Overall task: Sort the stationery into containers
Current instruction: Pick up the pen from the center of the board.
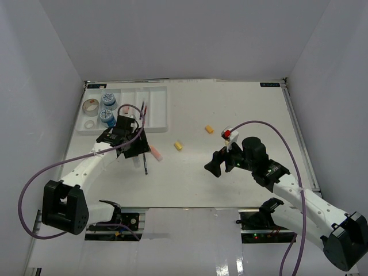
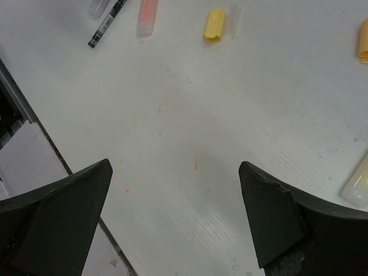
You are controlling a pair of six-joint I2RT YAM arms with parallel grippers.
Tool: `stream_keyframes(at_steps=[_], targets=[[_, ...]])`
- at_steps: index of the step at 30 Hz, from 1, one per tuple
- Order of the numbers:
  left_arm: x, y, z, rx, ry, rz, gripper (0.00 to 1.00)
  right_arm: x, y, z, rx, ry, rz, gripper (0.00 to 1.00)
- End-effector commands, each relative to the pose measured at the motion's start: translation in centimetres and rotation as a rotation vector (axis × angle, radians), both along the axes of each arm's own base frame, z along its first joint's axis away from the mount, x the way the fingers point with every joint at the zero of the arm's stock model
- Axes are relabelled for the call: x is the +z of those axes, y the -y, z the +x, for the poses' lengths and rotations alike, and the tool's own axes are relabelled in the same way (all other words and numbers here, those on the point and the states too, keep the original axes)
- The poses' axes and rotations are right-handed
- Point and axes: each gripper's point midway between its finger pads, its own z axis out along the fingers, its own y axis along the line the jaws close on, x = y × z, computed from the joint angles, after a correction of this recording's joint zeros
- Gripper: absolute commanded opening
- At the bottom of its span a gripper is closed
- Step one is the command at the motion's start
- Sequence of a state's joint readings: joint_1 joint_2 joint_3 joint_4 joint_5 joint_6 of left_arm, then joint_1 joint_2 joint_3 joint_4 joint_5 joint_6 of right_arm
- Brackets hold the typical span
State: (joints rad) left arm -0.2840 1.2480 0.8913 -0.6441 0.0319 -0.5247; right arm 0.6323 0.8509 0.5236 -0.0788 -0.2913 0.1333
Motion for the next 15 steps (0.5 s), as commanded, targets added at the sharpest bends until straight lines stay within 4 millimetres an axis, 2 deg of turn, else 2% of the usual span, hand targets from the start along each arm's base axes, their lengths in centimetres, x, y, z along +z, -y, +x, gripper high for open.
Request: stream_keyframes(at_steps=[1, 5, 15], targets=[[-1.7, 0.4, -2.1, -0.008, -0.077, 0.014, 0.68, 0.8, -0.2, 0.3, -0.015, 0.016, 0.034, 0.98], [-3.1, 0.2, -2.1, 0.010, -0.114, 0.059, 0.54, 0.5, -0.1, 0.2, -0.015, 0.010, 0.030, 0.98], [-6.6, 0.0, -2.4, 0.019, -0.203, 0.124, 0.49, -0.1, -0.2, 0.0, -0.006, 0.007, 0.035, 0.98]])
